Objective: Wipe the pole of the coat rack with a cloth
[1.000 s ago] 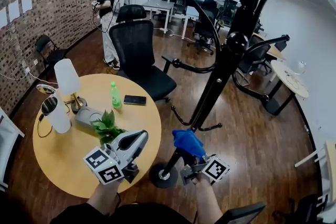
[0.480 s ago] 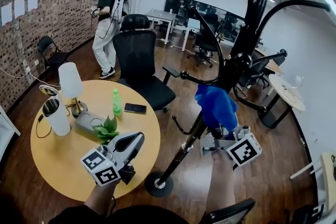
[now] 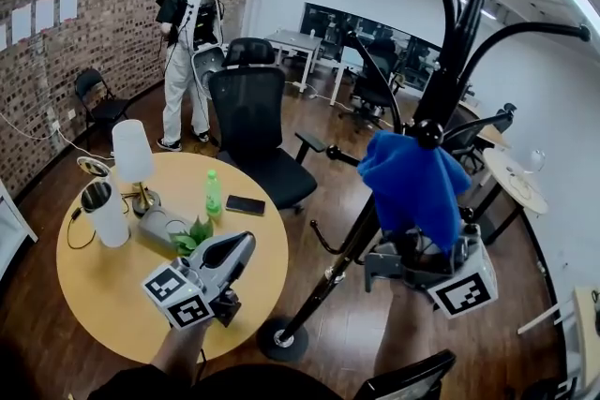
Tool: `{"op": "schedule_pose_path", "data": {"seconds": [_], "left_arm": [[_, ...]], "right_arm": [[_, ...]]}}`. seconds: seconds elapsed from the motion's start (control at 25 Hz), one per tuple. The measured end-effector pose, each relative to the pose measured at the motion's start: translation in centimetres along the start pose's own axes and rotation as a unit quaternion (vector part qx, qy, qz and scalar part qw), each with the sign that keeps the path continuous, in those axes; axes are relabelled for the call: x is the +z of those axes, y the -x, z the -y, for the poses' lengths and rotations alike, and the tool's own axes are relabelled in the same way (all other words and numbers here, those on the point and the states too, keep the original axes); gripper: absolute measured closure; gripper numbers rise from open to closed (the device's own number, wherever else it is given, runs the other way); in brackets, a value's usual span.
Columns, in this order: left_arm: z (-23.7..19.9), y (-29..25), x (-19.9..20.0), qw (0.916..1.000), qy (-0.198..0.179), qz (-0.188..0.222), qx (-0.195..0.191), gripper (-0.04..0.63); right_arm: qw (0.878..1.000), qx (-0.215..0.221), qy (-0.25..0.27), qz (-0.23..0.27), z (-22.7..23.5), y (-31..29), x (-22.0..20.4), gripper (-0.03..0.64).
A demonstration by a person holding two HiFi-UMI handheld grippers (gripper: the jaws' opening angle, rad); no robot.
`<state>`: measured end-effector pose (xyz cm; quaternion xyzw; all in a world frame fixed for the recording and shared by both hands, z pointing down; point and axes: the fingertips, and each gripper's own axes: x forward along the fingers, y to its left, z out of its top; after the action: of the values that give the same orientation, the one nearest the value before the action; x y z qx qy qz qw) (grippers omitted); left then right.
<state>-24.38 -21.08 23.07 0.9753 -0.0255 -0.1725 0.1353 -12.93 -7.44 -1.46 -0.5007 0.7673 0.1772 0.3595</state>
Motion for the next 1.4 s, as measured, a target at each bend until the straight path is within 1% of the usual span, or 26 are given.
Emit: {"op": "schedule_pose_path", "data": {"seconds": [0.08, 0.24, 0.32, 0.36, 0.44, 0.56, 0.68, 0.8, 0.88, 0.96, 1.08, 1.2, 1.32, 1.4], "left_arm": [[0.3, -0.5, 0.4, 1.0000, -0.003, 0.003, -0.002, 0.595], [1.0, -1.4, 0.8, 0.9999, -0.008, 0.009, -0.007, 0.595], [1.1, -1.5, 0.7, 0.9999, -0.007, 0.008, -0.008, 0.595], [1.1, -1.5, 0.5, 0.9999, -0.006, 0.008, -0.008, 0.595], [1.1, -1.7, 0.3, 0.9999, -0.005, 0.006, -0.009, 0.595], [1.3, -2.0, -0.3, 0.9999, -0.003, 0.000, -0.015, 0.595], [1.3, -2.3, -0.8, 0.9998, -0.001, -0.003, -0.020, 0.595], [1.4, -2.8, -1.7, 0.9995, 0.006, -0.012, -0.028, 0.595], [1.4, -3.2, -2.3, 0.9993, 0.011, -0.018, -0.030, 0.595], [1.1, -3.6, -2.7, 0.9992, 0.017, -0.022, -0.030, 0.595], [1.2, -4.3, -3.3, 0.9987, 0.022, -0.028, -0.037, 0.595], [1.2, -5.0, -4.0, 0.9981, 0.028, -0.035, -0.042, 0.595], [1.2, -5.6, -4.6, 0.9974, 0.033, -0.042, -0.047, 0.595], [1.2, -5.9, -4.9, 0.9971, 0.036, -0.045, -0.050, 0.595]], "right_arm": [[1.000, 0.022, 0.009, 0.000, -1.7, -0.4, 0.3, 0.595], [0.995, 0.093, 0.021, 0.004, -5.9, -1.2, 1.4, 0.595], [0.994, 0.108, 0.033, 0.006, -6.9, -1.4, 1.6, 0.595], [0.994, 0.105, 0.038, 0.006, -6.9, -1.4, 1.5, 0.595], [0.996, 0.080, 0.043, 0.008, -5.5, -1.0, 1.3, 0.595], [0.998, 0.035, 0.042, 0.007, -2.1, -0.1, 0.7, 0.596], [0.998, -0.019, 0.062, -0.004, 1.0, 0.7, -0.2, 0.596], [0.992, -0.091, 0.088, -0.020, 4.6, 2.1, -1.4, 0.596], [0.985, -0.122, 0.117, -0.042, 6.3, 2.9, -2.6, 0.597], [0.978, -0.141, 0.143, -0.061, 7.2, 3.6, -3.6, 0.597], [0.970, -0.164, 0.161, -0.085, 8.2, 5.0, -4.9, 0.596], [0.969, -0.181, 0.133, -0.101, 9.2, 7.6, -6.8, 0.596], [0.956, -0.198, 0.136, -0.168, 9.8, 10.6, -10.7, 0.596], [0.952, -0.205, 0.107, -0.200, 10.4, 13.1, -13.9, 0.597]]}}
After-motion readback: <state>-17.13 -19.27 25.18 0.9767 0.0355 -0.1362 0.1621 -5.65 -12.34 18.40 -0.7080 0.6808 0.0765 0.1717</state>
